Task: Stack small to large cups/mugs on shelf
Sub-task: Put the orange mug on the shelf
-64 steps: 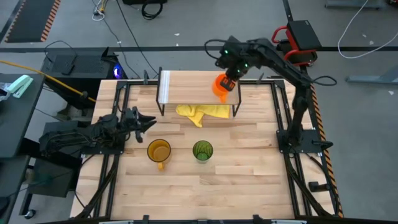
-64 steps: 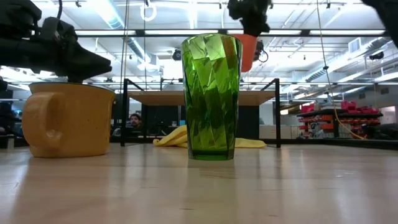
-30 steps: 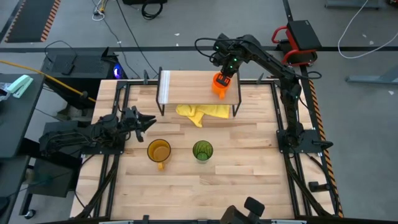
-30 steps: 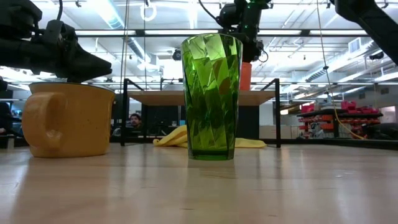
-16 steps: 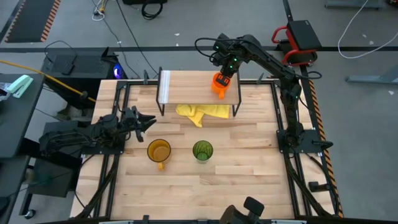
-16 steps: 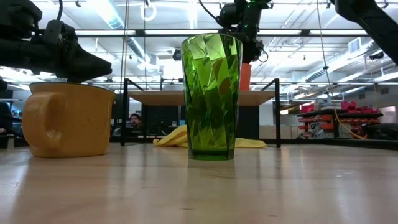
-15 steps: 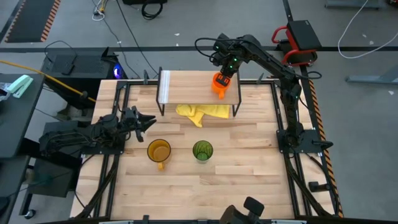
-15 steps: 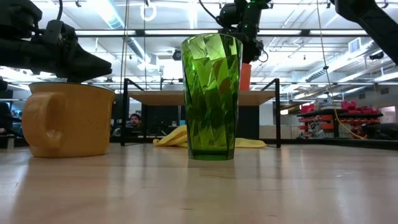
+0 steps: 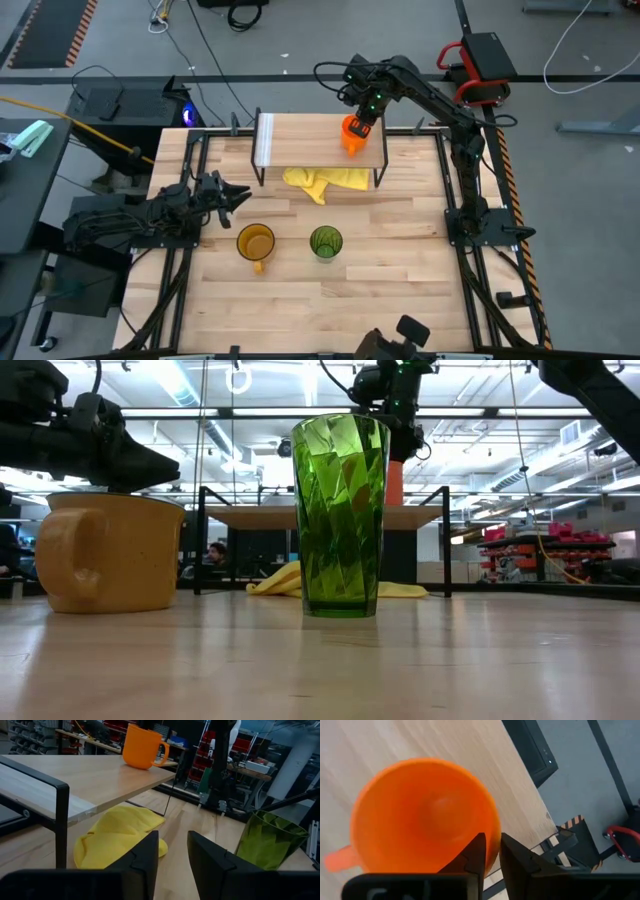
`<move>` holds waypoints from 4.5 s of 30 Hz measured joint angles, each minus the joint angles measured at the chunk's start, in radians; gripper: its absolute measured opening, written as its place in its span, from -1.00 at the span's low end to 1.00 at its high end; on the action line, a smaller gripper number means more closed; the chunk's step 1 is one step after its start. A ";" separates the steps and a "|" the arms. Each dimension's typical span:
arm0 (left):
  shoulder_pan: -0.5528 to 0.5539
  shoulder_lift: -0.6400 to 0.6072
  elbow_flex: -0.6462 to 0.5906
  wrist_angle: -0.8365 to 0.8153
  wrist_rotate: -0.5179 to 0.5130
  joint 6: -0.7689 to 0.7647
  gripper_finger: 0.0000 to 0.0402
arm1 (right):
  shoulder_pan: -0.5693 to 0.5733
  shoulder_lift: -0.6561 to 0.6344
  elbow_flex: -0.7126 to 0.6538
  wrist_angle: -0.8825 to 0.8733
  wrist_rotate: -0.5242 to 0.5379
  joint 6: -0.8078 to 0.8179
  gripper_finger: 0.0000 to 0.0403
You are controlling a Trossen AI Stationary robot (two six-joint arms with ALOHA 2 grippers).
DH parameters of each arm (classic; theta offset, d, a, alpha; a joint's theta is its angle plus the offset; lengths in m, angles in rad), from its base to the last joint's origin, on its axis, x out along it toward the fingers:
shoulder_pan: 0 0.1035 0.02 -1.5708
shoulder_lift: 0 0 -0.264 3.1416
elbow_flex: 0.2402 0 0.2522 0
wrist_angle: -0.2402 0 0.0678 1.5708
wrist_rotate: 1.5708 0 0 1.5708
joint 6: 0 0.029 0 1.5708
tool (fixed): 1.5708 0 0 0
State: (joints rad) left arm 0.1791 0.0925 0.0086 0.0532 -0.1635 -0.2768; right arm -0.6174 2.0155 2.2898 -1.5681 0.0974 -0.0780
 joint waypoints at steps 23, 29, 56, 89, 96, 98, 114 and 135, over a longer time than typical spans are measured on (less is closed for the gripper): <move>0.000 0.000 0.000 -0.004 0.000 0.000 -0.44 | -0.004 -0.054 -0.001 0.033 0.093 0.003 -0.53; 0.000 0.000 0.000 -0.005 0.000 0.000 -0.44 | 0.034 -0.139 0.000 0.046 0.094 0.076 -0.56; 0.000 0.000 0.000 -0.006 0.000 -0.026 -0.45 | 0.357 0.007 -0.006 0.004 0.221 0.092 -0.99; 0.000 0.000 0.001 -0.015 0.004 -0.026 -0.44 | 0.325 0.023 -0.040 0.053 0.222 0.024 -1.00; 0.000 0.000 0.001 -0.019 0.003 -0.025 -0.43 | 0.324 0.023 -0.068 0.057 0.244 0.022 -1.00; 0.000 0.000 0.001 -0.019 0.003 -0.026 -0.43 | 0.324 0.023 -0.068 0.056 0.246 0.022 -1.00; 0.000 0.000 0.001 -0.021 0.003 -0.026 -0.45 | 0.324 0.023 -0.069 -0.003 0.280 0.083 -1.00; 0.000 0.000 0.001 -0.024 0.003 -0.026 -0.44 | 0.325 0.022 -0.069 -0.003 0.280 0.135 -1.00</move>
State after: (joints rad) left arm 0.1794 0.0922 0.0093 0.0295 -0.1604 -0.3028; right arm -0.2924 2.0377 2.2211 -1.5712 0.3771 0.0574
